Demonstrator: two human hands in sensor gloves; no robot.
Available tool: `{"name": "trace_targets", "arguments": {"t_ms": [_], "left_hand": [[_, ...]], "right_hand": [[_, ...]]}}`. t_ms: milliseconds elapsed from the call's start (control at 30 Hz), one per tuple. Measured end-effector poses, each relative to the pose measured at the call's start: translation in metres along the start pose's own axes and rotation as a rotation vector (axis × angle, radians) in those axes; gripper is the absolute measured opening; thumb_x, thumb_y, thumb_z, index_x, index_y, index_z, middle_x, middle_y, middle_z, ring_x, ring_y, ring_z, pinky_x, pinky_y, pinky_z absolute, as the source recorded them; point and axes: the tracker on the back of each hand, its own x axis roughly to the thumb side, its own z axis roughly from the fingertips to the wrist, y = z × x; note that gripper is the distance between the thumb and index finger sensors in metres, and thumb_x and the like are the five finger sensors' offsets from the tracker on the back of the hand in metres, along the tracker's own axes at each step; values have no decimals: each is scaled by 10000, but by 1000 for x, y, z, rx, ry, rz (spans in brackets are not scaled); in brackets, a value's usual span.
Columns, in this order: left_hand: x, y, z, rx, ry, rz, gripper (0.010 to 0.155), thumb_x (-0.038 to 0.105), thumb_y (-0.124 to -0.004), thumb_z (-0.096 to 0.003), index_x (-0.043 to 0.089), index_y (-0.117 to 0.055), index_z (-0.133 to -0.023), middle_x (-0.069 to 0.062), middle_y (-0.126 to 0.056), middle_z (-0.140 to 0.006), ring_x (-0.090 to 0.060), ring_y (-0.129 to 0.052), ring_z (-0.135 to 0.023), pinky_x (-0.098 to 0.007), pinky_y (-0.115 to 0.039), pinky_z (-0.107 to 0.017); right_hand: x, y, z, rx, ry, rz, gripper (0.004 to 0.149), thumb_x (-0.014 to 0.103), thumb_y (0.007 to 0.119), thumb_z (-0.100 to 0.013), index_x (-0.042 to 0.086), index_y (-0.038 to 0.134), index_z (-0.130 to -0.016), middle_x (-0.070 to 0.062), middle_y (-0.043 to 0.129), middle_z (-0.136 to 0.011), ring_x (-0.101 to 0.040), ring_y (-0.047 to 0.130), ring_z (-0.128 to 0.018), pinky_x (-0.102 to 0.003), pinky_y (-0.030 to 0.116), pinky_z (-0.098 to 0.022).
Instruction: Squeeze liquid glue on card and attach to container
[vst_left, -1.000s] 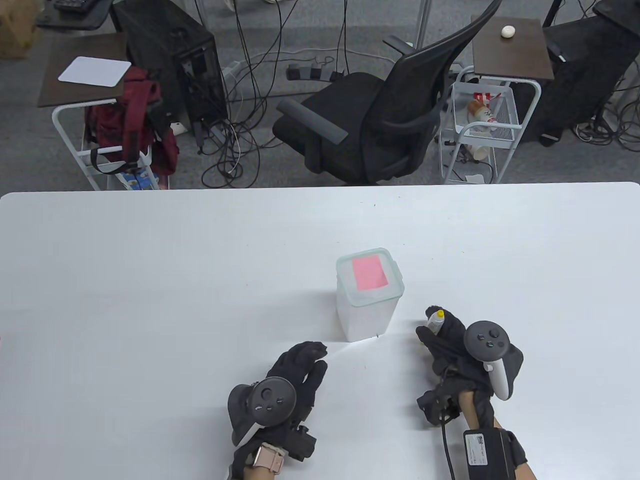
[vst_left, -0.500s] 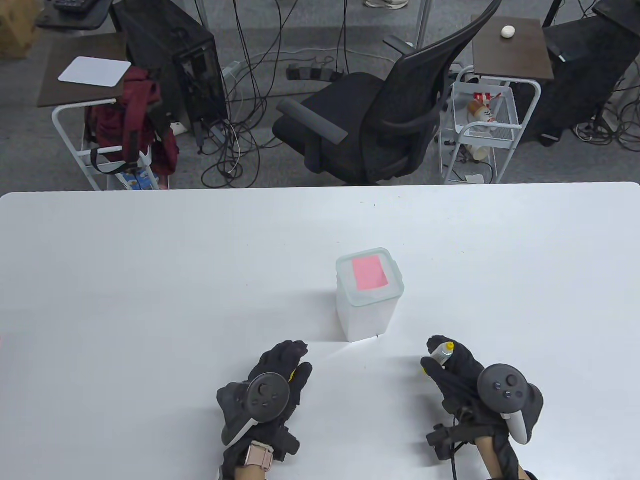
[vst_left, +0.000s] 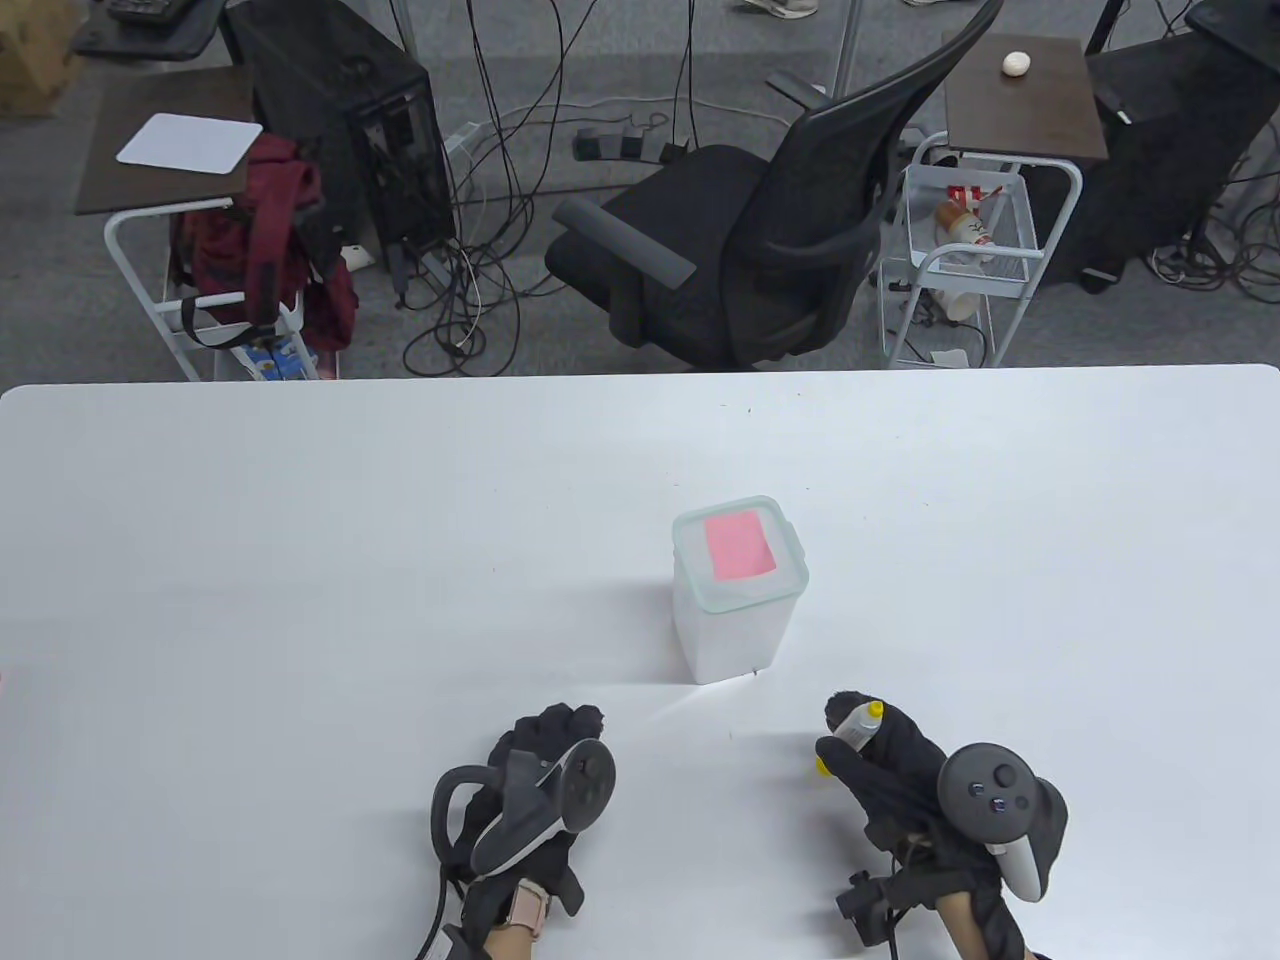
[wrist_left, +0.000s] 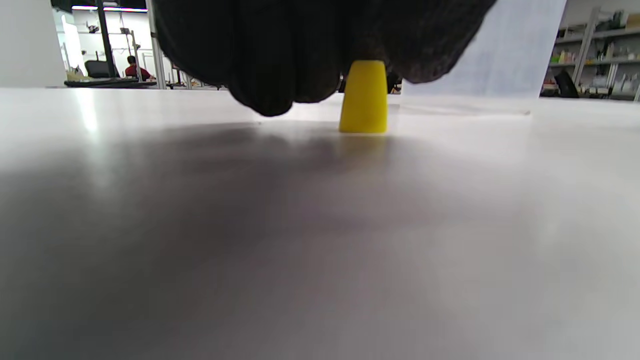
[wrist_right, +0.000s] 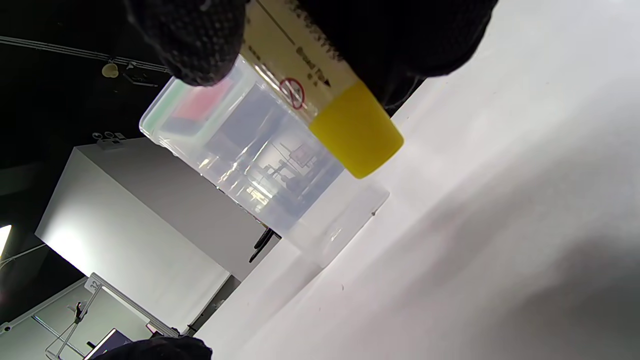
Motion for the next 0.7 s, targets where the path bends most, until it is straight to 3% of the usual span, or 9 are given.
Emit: {"name": "trace_targets", "arguments": {"t_ms": [200, 367, 533, 700], "left_hand": [[9, 2, -1, 31, -13, -98, 458, 434, -782, -490, 309, -760, -930, 43, -917, -885, -200, -972, -774, -417, -806, -627], [10, 13, 5, 116, -17, 1, 457, 445, -791, -477, 298, -784, -909, 48, -947, -843, -183, -1003, -725, -401, -835, -593], [10, 37, 18, 246, -48, 389, 454, 450, -790, -480, 290, -790, -905, 46, -956, -830, -180, -1012, -709, -400, -841, -580], [14, 54, 30, 301, -135, 773, 450, 455, -784, -490, 292, -785, -910, 49, -952, -834, -177, -1010, -711, -396, -840, -581]], "right_hand": [[1, 2, 0, 15, -7, 1, 522, 465, 722, -521, 217, 629, -971, -73, 742, -980, -324, 823, -819, -442, 732, -616], [4, 5, 2, 29, -27, 10, 521, 467, 723, -520, 217, 633, -969, -74, 747, -976, -323, 826, -815, -442, 733, -615], [10, 10, 5, 55, -70, 40, 518, 465, 726, -518, 214, 640, -964, -75, 751, -971, -326, 829, -809, -445, 733, -613], [25, 20, 11, 89, -186, 220, 505, 499, 718, -513, 209, 679, -926, -51, 795, -899, -314, 858, -762, -444, 746, -597]]}}
